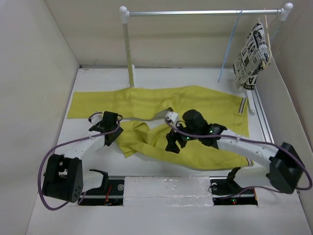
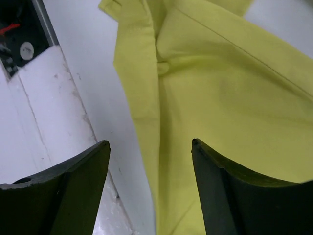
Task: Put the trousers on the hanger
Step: Flatten out the trousers at the center of the board.
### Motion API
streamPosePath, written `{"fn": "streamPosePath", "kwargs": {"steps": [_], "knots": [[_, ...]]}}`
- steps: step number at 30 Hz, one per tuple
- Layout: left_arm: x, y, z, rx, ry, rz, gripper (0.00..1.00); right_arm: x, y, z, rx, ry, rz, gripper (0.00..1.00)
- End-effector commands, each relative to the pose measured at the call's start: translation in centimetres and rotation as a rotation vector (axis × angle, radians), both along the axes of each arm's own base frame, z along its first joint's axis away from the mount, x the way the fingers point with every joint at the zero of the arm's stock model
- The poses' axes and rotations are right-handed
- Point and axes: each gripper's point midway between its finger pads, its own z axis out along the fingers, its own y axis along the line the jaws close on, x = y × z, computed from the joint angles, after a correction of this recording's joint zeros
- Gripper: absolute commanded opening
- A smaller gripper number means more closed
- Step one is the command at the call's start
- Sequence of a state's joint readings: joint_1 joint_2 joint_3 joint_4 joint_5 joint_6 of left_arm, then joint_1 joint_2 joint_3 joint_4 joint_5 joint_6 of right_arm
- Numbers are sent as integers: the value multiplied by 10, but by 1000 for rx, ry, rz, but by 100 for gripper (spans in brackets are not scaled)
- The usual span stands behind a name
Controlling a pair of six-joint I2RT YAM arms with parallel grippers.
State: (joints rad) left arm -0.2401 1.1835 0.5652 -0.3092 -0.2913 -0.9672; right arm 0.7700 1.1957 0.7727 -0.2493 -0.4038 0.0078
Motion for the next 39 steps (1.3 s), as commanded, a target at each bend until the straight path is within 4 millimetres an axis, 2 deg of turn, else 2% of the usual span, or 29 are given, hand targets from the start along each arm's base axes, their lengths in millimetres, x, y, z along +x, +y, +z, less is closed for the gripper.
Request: {"fn": "streamPosePath", "kwargs": {"steps": [1, 2, 3, 4, 5, 6, 8, 9, 12, 15, 16, 17, 18, 19, 21, 22, 24, 26, 28, 29, 30, 32, 33, 34, 36, 38, 39], "knots": [[19, 3, 6, 21, -54, 28, 54, 14, 46, 21, 30, -116, 91, 73], [20, 4, 5, 26, -50, 36, 46, 10, 62, 5, -3, -98, 128, 73], [22, 5, 6, 29, -52, 40, 42, 12, 70, 1, -22, -112, 144, 73], [23, 6, 5, 39, -47, 44, 38, 18, 82, 6, -25, -134, 148, 73], [25, 7, 7, 46, -46, 42, 29, 22, 87, 1, -41, -143, 147, 73], [27, 6, 8, 48, -45, 38, 25, 26, 92, -17, -74, -121, 155, 73], [32, 8, 16, 63, -56, 33, 10, 29, 101, -26, -87, -96, 169, 70], [34, 8, 19, 72, -55, 19, 7, 25, 106, -42, -102, -56, 206, 69], [37, 8, 32, 85, -63, -2, 1, 3, 122, -52, -100, -40, 287, 65], [35, 8, 50, 146, -73, -29, 0, -4, 124, -65, -126, -35, 296, 58], [34, 11, 55, 172, -73, -41, 0, -11, 125, -69, -129, -25, 307, 50], [32, 14, 61, 188, -58, -46, 0, -11, 127, -69, -116, -23, 309, 19], [32, 16, 70, 202, -68, -53, 0, -13, 126, -70, -114, -12, 306, 7], [34, 17, 79, 219, -77, -76, 0, -14, 125, -68, -110, -15, 305, 0], [37, 20, 113, 275, -104, -146, 0, -17, 124, -55, -91, -42, 306, 0], [39, 24, 138, 318, -122, -176, 0, -21, 115, -50, -89, -51, 302, 0], [45, 26, 165, 355, -150, -211, 0, -23, 111, -39, -75, -64, 302, 0], [54, 20, 189, 369, -170, -286, 3, -36, 98, -42, -89, -45, 312, 0], [65, 3, 177, 334, -114, -377, 14, -42, 88, -47, -104, -25, 305, 0], [69, -1, 171, 330, -85, -407, 23, -48, 78, -58, -124, -7, 299, 0], [75, -3, 146, 338, 3, -437, 24, -50, 74, -56, -119, -1, 283, 0], [80, 3, 117, 378, 83, -425, 25, -55, 67, -61, -114, 15, 272, 0], [83, 6, 96, 400, 145, -424, 25, -57, 66, -60, -108, 23, 266, 0], [84, 12, 87, 429, 175, -400, 25, -57, 67, -57, -99, 22, 264, 0], [82, 21, 71, 452, 238, -353, 25, -56, 68, -53, -99, 15, 269, 0], [77, 23, 70, 440, 233, -296, 28, -63, 70, -52, -120, 13, 303, 0], [74, 24, 81, 432, 186, -275, 30, -59, 71, -49, -129, -10, 305, 0]]}}
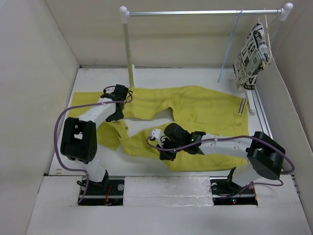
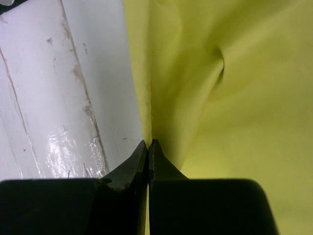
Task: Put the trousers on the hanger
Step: Flatten out the trousers at the center of the board.
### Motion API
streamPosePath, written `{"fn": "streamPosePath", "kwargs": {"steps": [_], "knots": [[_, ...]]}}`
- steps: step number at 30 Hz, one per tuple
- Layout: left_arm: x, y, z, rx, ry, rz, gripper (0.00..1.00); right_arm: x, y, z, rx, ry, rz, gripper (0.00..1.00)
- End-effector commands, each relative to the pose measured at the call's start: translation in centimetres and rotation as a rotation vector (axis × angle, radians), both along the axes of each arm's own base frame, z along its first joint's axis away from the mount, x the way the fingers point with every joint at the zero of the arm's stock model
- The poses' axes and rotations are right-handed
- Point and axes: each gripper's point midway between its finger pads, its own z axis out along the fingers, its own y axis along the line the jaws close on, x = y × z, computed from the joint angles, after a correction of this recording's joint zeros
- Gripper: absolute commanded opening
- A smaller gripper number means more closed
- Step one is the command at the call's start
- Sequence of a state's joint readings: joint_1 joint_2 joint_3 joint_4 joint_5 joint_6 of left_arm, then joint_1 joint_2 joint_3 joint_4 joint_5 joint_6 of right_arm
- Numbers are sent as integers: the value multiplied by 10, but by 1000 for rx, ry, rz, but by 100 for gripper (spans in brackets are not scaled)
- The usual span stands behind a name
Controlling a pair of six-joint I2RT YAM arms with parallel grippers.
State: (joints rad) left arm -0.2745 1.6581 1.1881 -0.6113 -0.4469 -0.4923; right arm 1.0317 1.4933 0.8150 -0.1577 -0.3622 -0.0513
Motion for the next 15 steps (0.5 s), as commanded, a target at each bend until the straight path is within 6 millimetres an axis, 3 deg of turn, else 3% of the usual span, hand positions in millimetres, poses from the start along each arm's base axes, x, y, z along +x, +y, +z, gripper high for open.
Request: {"fn": "streamPosePath", "kwargs": {"steps": [1, 3, 4, 5, 7, 11, 15], "knots": [[-16, 15, 33, 16, -115, 87, 41, -7, 10, 14, -11, -50, 50, 0], [-22, 22, 53, -38, -203, 128, 55, -9, 8, 12, -34, -58, 51, 0], [-25, 28, 55, -67, -217, 156, 66, -10, 4, 8, -47, -55, 47, 0], [-32, 31, 50, -78, -222, 172, 71, -10, 3, 7, -46, -53, 37, 0], [-42, 41, 58, -70, -263, 214, 73, -12, -4, 2, -61, -49, 23, 0], [-79, 53, 44, -102, -251, 348, 82, -11, -10, 6, -59, -65, 1, 0], [-102, 52, 48, -264, -309, 450, 91, -8, -12, 10, -58, -80, -9, 0]]}}
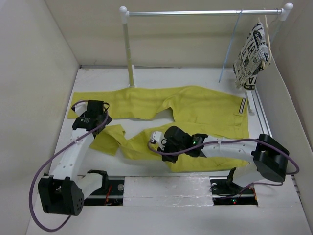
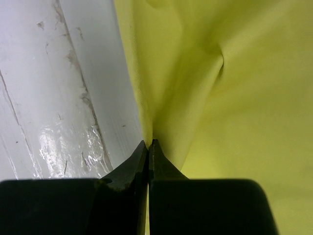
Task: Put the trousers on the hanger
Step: Flatten out the trousers at the center of the board.
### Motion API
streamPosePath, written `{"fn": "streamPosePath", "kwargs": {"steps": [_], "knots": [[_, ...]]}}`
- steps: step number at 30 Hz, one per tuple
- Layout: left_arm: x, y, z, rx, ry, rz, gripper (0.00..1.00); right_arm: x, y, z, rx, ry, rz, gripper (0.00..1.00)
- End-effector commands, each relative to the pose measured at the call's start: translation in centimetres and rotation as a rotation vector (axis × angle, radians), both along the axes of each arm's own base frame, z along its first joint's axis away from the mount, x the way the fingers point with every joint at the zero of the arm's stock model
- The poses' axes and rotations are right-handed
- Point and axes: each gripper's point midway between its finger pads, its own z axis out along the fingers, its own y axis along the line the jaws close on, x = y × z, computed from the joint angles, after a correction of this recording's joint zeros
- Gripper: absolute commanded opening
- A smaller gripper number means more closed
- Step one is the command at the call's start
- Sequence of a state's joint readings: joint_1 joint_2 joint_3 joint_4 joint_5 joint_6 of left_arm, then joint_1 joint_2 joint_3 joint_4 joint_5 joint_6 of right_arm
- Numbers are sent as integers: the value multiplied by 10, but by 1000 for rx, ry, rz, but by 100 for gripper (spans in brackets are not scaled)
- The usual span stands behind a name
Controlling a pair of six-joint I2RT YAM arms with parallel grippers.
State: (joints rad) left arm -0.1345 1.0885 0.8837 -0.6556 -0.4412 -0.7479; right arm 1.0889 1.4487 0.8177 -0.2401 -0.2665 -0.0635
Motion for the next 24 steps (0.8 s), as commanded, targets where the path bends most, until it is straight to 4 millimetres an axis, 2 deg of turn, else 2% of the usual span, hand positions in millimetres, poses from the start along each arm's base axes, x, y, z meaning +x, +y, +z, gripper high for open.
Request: {"fn": "streamPosePath", "kwargs": {"steps": [1, 4, 6, 7, 9, 11, 13, 14, 15, 16, 17, 19, 20, 21, 24], "knots": [[-25, -6, -9, -161, -2, 79, 93, 2, -2, 9, 11, -31, -14, 0], [-30, -6, -10, -191, -24, 117, 98, 2, 1, 10, 34, -28, -15, 0], [-23, -6, -20, -204, -28, 127, 98, 1, 4, 12, 51, -21, -12, 0], [-14, -4, -22, -206, -58, 149, 97, 0, 5, 13, 59, -19, -13, 0], [-7, -5, -46, -202, -22, 144, 88, -1, 6, 14, 71, -16, -6, 0], [5, -8, -52, -239, -32, 164, 45, -1, 6, 17, 73, -21, -3, 0], [13, -8, -56, -244, -9, 165, 8, 0, 5, 19, 73, -30, 0, 0], [18, -5, -43, -229, -13, 162, 0, 0, 3, 22, 73, -35, -2, 0], [17, 5, -25, -169, -16, 168, 0, 1, 1, 25, 70, -50, -7, 0], [8, 11, -27, -136, 17, 187, 0, 1, 1, 25, 70, -50, -7, 0], [13, 18, -4, -96, -20, 185, 0, 2, -1, 26, 66, -59, -7, 0], [-2, 38, 24, 35, -12, 167, 0, -1, 0, 30, 74, -69, 10, 0], [-2, 43, 44, 72, -38, 150, 0, -2, 1, 32, 79, -74, 25, 0], [-12, 52, 76, 143, -25, 123, 0, -2, 2, 31, 73, -81, 51, 0], [-22, 56, 84, 194, 67, 76, 0, -10, 7, 30, 71, -77, 100, 0]]}}
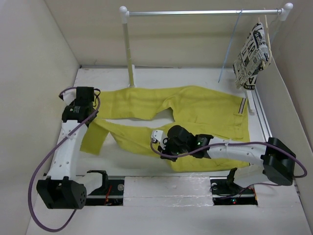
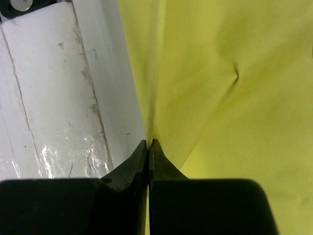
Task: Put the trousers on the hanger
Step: Flatten out the trousers at the center of the board.
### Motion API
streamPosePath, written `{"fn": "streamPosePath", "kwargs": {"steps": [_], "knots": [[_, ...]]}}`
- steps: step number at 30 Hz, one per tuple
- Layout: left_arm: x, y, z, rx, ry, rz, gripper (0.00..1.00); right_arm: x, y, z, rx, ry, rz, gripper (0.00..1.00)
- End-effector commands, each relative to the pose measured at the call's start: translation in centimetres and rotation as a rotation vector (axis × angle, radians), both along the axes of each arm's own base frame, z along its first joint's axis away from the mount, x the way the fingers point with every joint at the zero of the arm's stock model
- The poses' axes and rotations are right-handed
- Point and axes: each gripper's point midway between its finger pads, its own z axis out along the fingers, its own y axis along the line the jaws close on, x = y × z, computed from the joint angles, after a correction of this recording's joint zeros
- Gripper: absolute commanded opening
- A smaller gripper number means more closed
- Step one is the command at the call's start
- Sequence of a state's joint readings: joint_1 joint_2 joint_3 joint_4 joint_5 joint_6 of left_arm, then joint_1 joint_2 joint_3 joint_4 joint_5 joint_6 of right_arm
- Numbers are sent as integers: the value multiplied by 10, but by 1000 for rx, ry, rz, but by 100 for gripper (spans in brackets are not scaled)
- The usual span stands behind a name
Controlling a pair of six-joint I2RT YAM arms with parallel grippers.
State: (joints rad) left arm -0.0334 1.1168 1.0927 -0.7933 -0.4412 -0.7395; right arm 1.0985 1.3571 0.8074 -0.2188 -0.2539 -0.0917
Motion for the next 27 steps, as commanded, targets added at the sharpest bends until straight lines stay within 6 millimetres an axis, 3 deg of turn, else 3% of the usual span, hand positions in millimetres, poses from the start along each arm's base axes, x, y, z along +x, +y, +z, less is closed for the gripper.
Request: {"fn": "streamPosePath", "kwargs": {"steps": [1, 4, 6, 8, 9, 10, 12, 16, 17, 18, 20, 21, 23, 25, 26, 27], "knots": [[-27, 32, 45, 206, 126, -21, 0, -13, 4, 1, -17, -12, 94, 0], [-20, 27, 48, 205, 223, -56, 0, -22, 12, 0, -2, -19, 145, 0], [-18, 22, 39, 195, 277, -78, 0, -29, 17, -3, 12, -6, 179, 0], [-9, 29, 16, 193, 386, -65, 0, -42, 23, -5, 37, 34, 231, 0], [-7, 29, 18, 187, 370, -53, 0, -47, 24, -7, 31, 38, 245, 0], [-2, 34, 7, 212, 430, -31, 0, -48, 24, -9, 28, 47, 247, 0], [4, 51, 5, 278, 451, 42, 0, -52, 26, -12, 18, 45, 254, 1], [40, 61, -27, 245, 548, -2, 0, -59, 27, -27, -29, 71, 268, 2], [45, 68, -26, 282, 568, 13, 0, -60, 27, -29, -42, 69, 262, 2], [54, 71, -22, 302, 568, 27, 0, -58, 24, -33, -64, 72, 241, 4], [69, 65, -36, 333, 606, 8, 0, -54, 24, -35, -88, 61, 220, 18], [80, 62, -36, 335, 585, 1, 0, -54, 21, -37, -106, 64, 217, 34], [91, 45, -52, 299, 595, -41, 11, -52, 18, -33, -110, 56, 202, 50], [97, 37, -55, 276, 566, -54, 31, -52, 15, -28, -101, 54, 190, 57], [102, 31, -54, 271, 529, -65, 50, -52, 13, -24, -95, 52, 183, 60], [98, 30, -57, 266, 531, -75, 61, -51, 10, -15, -82, 41, 170, 61]]}}
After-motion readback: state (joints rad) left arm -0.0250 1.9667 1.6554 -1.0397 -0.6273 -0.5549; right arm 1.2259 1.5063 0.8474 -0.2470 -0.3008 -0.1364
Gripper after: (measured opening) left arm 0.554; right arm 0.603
